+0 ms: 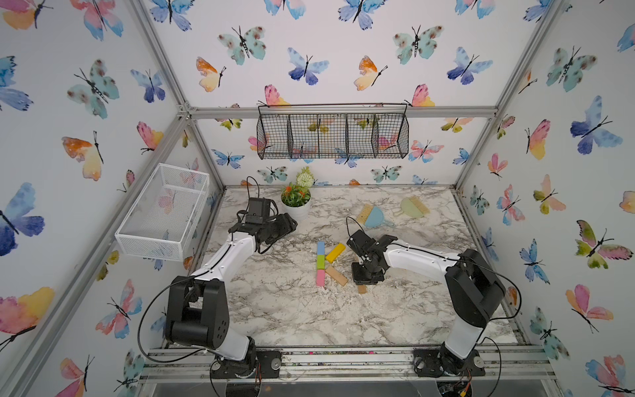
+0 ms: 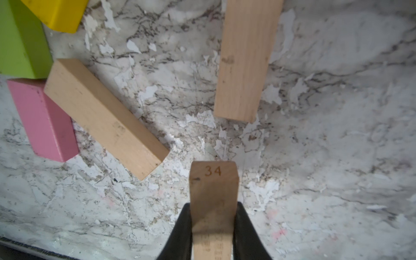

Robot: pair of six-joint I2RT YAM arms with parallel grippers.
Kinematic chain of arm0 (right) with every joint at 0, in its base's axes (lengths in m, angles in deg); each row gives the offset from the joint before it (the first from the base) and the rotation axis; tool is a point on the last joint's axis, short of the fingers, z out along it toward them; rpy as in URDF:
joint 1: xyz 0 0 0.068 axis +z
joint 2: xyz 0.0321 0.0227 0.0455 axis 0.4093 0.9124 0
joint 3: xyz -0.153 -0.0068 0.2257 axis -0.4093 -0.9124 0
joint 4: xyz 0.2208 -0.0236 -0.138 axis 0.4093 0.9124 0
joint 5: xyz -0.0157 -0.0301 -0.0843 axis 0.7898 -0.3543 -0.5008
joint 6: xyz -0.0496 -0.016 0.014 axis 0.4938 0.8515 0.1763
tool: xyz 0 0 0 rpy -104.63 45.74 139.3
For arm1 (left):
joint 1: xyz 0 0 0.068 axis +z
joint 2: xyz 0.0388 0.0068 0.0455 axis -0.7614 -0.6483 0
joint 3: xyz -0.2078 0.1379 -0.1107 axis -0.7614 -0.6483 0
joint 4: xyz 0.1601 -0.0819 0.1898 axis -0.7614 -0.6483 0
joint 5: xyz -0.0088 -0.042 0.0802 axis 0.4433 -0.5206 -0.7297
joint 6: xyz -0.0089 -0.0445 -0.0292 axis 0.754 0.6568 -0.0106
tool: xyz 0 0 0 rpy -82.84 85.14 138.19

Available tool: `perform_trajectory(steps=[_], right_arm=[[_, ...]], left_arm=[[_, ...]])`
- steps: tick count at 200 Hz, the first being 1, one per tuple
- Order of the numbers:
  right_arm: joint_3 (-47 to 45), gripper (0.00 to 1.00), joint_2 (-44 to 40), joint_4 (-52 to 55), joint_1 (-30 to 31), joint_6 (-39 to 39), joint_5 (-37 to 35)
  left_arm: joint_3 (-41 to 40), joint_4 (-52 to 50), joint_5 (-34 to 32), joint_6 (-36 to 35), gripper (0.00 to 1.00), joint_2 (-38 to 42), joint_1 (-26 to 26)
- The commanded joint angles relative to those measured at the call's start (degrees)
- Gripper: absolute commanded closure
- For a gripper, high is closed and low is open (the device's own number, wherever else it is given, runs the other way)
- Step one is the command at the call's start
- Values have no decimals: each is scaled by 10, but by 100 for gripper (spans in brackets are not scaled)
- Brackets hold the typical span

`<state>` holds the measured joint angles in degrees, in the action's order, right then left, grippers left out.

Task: Assemble the letter k with building blocks
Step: Pick up the building block from the center of the board, then assemble the building block at the center of the board.

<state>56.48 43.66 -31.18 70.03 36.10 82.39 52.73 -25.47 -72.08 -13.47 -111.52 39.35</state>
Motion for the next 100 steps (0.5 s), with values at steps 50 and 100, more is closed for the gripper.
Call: perform_trajectory(steps=[50, 100], right_arm=[[1, 82, 20, 12, 6, -30, -46], [-4, 82, 40, 1, 5, -27, -55]], left_arm=[[3, -4, -8, -9, 31, -10, -3], [5, -5, -9, -10, 31, -12, -3]])
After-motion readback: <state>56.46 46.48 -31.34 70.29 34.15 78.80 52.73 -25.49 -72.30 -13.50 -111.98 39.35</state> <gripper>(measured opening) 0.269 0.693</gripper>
